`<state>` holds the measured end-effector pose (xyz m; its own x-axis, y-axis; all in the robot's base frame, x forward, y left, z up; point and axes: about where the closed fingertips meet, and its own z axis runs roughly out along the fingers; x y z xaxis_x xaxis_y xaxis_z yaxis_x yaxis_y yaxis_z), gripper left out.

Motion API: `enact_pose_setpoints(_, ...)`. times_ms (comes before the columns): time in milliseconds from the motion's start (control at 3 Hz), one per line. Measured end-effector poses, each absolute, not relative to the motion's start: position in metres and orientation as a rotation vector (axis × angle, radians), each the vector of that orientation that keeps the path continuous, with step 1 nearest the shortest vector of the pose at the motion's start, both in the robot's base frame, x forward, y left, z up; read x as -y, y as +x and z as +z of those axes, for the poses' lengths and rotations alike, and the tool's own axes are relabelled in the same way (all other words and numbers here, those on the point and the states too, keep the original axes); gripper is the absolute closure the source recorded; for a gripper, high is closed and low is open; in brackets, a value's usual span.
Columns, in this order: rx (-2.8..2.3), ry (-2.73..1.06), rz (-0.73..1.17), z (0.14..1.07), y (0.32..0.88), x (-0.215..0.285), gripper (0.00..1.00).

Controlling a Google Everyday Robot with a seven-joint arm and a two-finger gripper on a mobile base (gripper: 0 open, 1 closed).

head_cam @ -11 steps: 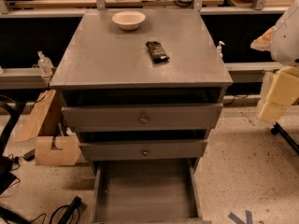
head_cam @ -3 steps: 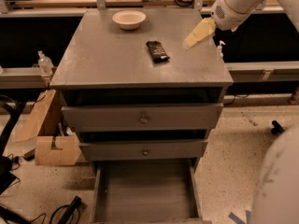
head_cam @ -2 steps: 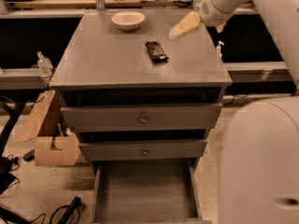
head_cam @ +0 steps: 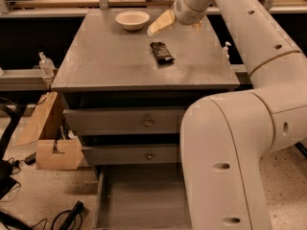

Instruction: Place rxbar chocolate into bottom drawer

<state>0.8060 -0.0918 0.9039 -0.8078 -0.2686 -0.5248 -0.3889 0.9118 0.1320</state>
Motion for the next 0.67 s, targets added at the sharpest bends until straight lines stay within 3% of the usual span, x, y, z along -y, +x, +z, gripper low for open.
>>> enact_pose_setpoints(667, -2.591, -0.503, 0.231, 0.883, 0.816, 0.077, 0.00)
